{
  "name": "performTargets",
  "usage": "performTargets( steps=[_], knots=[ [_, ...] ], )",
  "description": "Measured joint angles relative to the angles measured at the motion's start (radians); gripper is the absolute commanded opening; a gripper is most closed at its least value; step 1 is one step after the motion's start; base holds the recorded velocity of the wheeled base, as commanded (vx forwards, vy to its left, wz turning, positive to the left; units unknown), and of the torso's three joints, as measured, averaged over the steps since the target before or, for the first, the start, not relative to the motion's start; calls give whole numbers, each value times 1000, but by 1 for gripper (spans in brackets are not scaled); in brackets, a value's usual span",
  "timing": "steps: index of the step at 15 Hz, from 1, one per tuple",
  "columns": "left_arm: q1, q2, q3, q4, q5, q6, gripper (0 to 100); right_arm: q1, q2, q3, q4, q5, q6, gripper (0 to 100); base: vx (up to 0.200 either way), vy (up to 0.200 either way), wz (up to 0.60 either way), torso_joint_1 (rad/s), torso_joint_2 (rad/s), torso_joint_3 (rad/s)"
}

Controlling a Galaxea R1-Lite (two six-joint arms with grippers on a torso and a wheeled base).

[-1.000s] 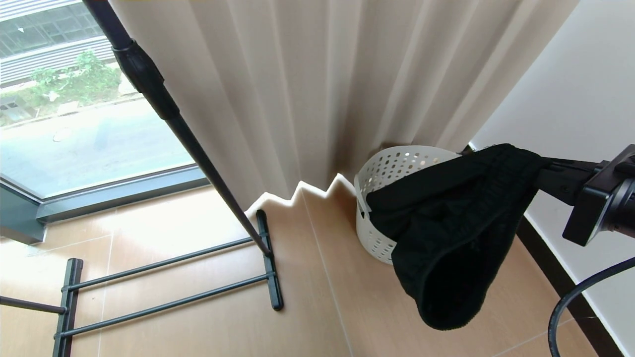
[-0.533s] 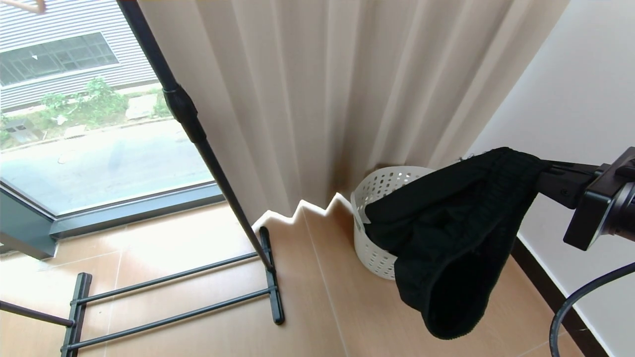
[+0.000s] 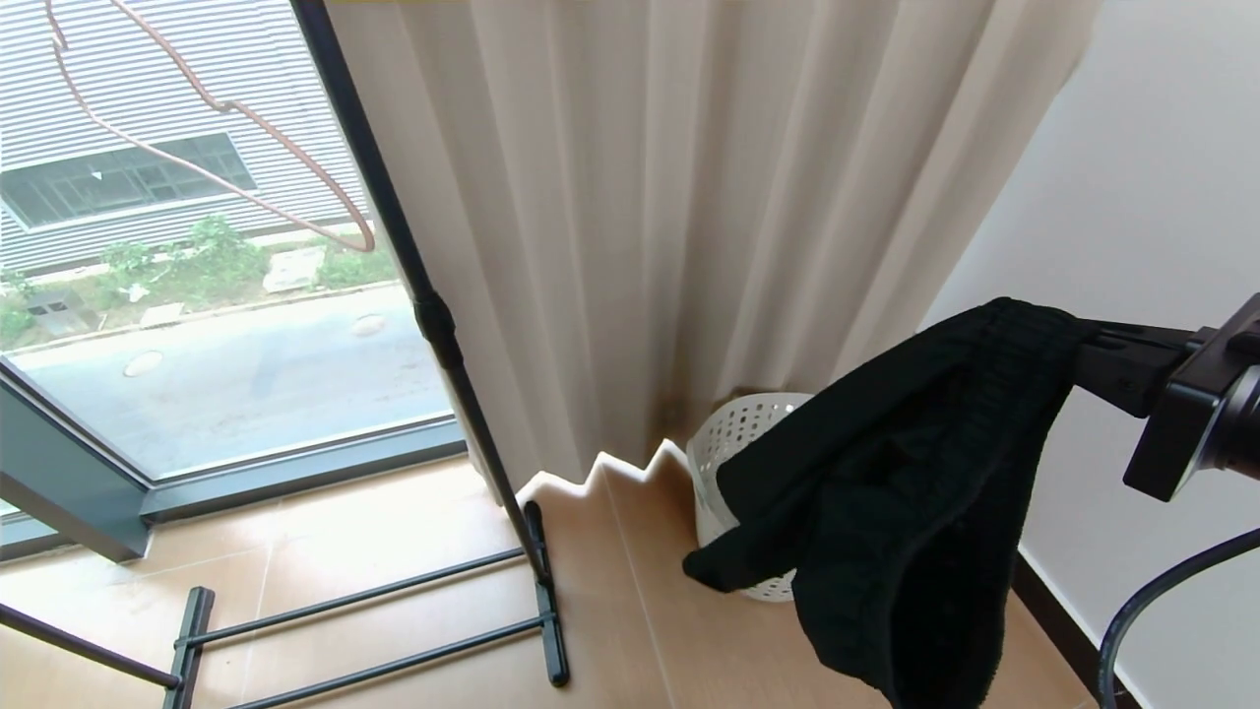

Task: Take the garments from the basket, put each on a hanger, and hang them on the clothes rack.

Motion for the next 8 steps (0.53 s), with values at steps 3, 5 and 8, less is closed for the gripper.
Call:
performTargets(
  steps=[3,5,8],
  knots=[
    [0,0,0,0,0,1,100,0,-1,5,0,-1,-1,0,0,0,0,183,-502,-118],
    [0,0,0,0,-1,5,100,1,-1,5,0,-1,-1,0,0,0,0,205,-510,-122],
    [0,0,1,0,-1,6,100,1,-1,6,2,-2,-4,0,0,0,0,217,-535,-118]
  ],
)
